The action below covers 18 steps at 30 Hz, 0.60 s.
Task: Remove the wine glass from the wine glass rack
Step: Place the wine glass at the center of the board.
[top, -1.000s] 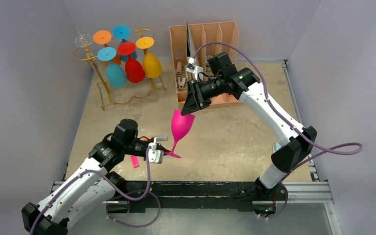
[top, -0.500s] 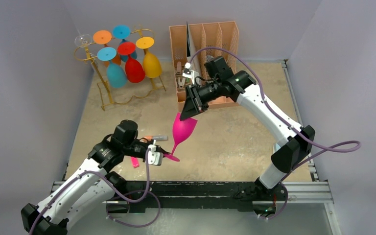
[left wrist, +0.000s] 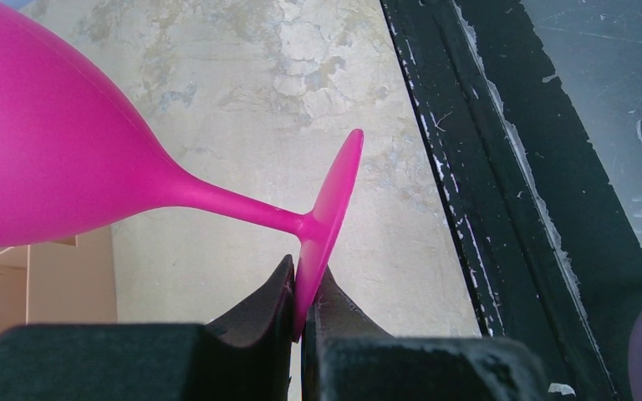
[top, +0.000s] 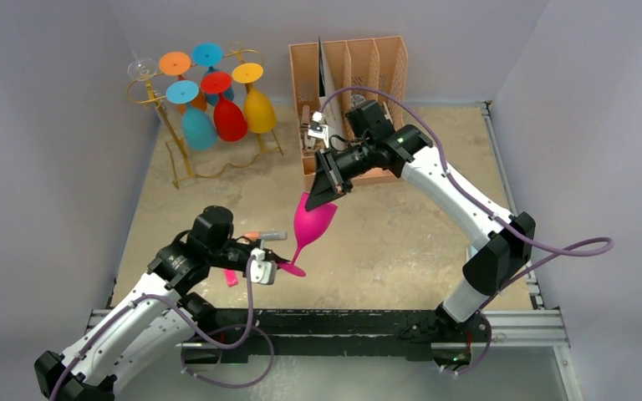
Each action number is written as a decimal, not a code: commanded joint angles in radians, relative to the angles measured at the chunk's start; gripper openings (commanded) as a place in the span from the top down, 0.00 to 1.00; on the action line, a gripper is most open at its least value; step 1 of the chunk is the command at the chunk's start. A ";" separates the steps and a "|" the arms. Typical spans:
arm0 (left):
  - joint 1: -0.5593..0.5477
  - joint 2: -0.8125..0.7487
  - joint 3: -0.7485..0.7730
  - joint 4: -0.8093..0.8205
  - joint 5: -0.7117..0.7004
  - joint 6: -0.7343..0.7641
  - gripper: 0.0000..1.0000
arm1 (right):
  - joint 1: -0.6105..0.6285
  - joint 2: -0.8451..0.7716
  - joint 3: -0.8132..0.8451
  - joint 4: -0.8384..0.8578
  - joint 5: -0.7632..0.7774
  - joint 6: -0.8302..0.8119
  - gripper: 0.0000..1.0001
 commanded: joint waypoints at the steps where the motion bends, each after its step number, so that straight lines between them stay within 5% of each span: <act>1: 0.004 0.004 0.034 0.043 -0.042 -0.014 1.00 | 0.036 -0.042 -0.022 0.006 -0.036 0.008 1.00; 14: 0.003 0.015 0.036 0.039 -0.028 -0.038 0.68 | 0.038 -0.092 -0.043 -0.033 0.173 -0.046 1.00; 16: 0.004 0.005 0.036 0.035 -0.045 -0.039 0.48 | 0.037 -0.096 -0.047 -0.034 0.211 -0.049 1.00; 18: 0.005 -0.007 0.036 0.034 -0.064 -0.042 0.41 | 0.037 -0.100 -0.049 -0.030 0.235 -0.050 1.00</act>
